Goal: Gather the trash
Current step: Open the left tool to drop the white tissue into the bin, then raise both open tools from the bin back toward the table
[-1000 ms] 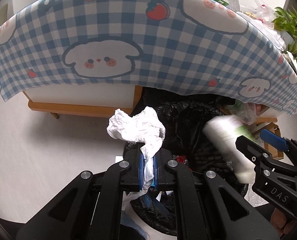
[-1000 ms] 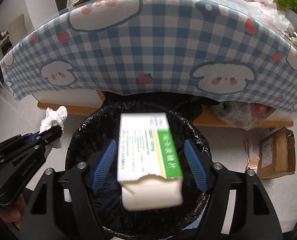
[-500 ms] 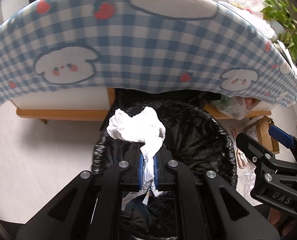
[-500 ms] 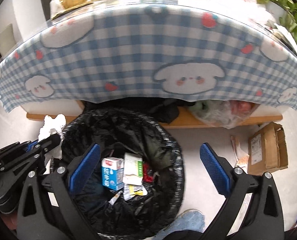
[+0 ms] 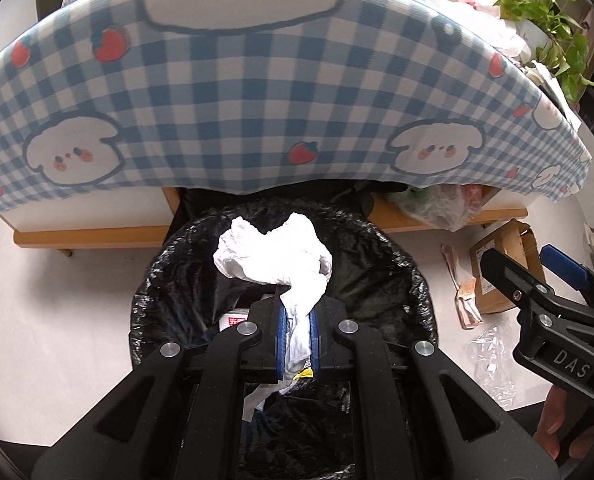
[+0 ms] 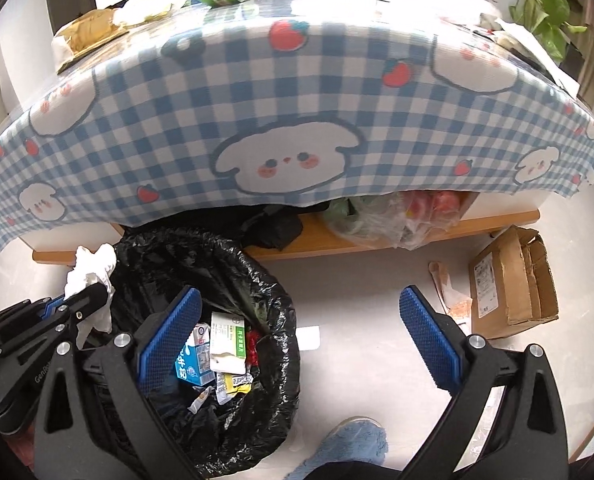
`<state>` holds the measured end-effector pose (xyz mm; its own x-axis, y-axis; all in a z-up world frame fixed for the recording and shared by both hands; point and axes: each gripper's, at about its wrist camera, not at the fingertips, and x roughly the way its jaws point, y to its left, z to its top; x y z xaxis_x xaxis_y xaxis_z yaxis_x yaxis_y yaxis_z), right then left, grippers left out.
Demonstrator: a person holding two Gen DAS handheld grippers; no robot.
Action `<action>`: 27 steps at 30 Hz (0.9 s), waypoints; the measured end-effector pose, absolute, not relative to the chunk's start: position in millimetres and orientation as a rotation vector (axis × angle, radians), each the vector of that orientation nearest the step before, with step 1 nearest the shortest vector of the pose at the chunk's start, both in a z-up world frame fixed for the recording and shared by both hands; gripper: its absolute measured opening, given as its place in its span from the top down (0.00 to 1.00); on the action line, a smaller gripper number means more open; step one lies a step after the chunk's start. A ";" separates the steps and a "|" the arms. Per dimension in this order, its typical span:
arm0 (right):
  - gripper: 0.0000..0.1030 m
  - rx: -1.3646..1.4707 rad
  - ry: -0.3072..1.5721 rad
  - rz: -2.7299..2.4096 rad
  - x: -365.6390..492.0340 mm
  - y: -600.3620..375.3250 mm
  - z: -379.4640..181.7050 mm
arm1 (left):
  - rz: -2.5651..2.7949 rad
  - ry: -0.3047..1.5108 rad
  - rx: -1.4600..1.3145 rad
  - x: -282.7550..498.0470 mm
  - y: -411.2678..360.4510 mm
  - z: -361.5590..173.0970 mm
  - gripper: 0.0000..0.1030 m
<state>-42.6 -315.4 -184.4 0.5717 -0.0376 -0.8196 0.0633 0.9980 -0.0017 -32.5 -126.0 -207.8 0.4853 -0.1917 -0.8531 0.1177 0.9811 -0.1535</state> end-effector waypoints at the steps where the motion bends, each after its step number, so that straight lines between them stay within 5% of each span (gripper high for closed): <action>1: 0.08 0.029 0.958 -0.059 -42.6 -315.2 -183.2 | -0.191 1.045 -0.076 -32.6 -127.5 -207.3 0.91; 7: 0.08 0.029 0.955 -0.055 -40.5 -314.9 -181.8 | -0.188 1.045 -0.049 -33.4 -131.0 -208.7 0.85; 15: 0.07 0.032 0.966 -0.057 -40.5 -314.6 -185.9 | -0.166 1.047 -0.058 -35.5 -126.9 -211.7 0.48; 27: 0.07 0.031 0.944 -0.035 -35.3 -305.6 -172.2 | -0.118 1.018 -0.046 -38.9 -108.6 -195.7 0.21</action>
